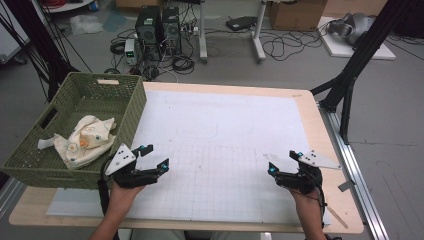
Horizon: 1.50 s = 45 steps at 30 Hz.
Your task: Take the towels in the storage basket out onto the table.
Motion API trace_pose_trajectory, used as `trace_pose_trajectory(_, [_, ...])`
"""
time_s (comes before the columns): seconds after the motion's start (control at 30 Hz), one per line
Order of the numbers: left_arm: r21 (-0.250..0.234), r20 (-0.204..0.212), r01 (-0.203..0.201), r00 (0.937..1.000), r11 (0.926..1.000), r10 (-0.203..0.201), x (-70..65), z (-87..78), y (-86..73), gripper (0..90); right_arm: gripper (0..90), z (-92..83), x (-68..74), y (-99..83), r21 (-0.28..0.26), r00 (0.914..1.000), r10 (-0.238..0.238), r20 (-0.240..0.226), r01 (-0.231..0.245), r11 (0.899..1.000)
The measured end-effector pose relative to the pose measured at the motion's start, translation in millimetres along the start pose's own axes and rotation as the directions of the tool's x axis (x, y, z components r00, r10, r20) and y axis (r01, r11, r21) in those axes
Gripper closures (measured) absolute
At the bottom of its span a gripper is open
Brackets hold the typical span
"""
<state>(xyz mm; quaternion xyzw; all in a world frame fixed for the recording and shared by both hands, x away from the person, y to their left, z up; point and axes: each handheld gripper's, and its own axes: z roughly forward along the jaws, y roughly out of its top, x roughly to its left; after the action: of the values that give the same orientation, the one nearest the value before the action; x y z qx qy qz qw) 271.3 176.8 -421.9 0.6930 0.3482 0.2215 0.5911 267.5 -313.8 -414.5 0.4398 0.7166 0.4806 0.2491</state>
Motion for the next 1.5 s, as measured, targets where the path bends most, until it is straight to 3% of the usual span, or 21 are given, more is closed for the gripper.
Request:
trace_pose_trajectory(0.33, [0.005,0.001,0.001,1.0000,1.0000,-0.001,-0.7,0.5,0.0,22.2,8.8,0.4,-4.2,-2.1,-0.006,0.9994,0.030,-0.015,-0.030,1.000])
trace_pose_trajectory(0.53, [-0.003,0.006,-0.003,1.0000,1.0000,0.003,-2.2,-3.5,3.2,22.2,8.8,1.0,-1.0,-0.9,0.007,0.9982,0.048,-0.035,-0.048,0.999])
trace_pose_trajectory(0.83, [0.007,0.004,-0.003,1.0000,1.0000,0.003,-5.3,-7.7,5.8,22.4,8.8,5.3,8.2,0.4,0.022,0.9976,0.040,-0.057,-0.039,0.999])
trace_pose_trajectory(0.97, [-0.001,0.002,0.003,1.0000,1.0000,-0.003,-5.4,-8.8,8.0,22.4,8.7,5.8,9.0,-0.1,0.018,0.9985,0.029,-0.047,-0.028,0.999])
trace_pose_trajectory(1.07, [-0.007,0.001,0.004,1.0000,1.0000,-0.004,-5.8,-9.4,10.0,22.4,8.7,5.4,7.1,-0.5,0.018,0.9983,0.045,-0.037,-0.045,0.999])
trace_pose_trajectory(1.27, [-0.027,0.017,-0.002,0.9999,0.9996,0.003,-10.6,-11.9,20.2,22.5,8.7,5.9,3.6,-0.8,0.009,0.9967,0.069,-0.043,-0.069,0.998])
trace_pose_trajectory(1.5, [-0.023,0.066,0.013,0.9978,0.9996,-0.011,-12.1,-17.6,36.8,22.4,8.7,7.3,6.1,-0.6,0.015,0.9965,0.050,-0.066,-0.049,0.999])
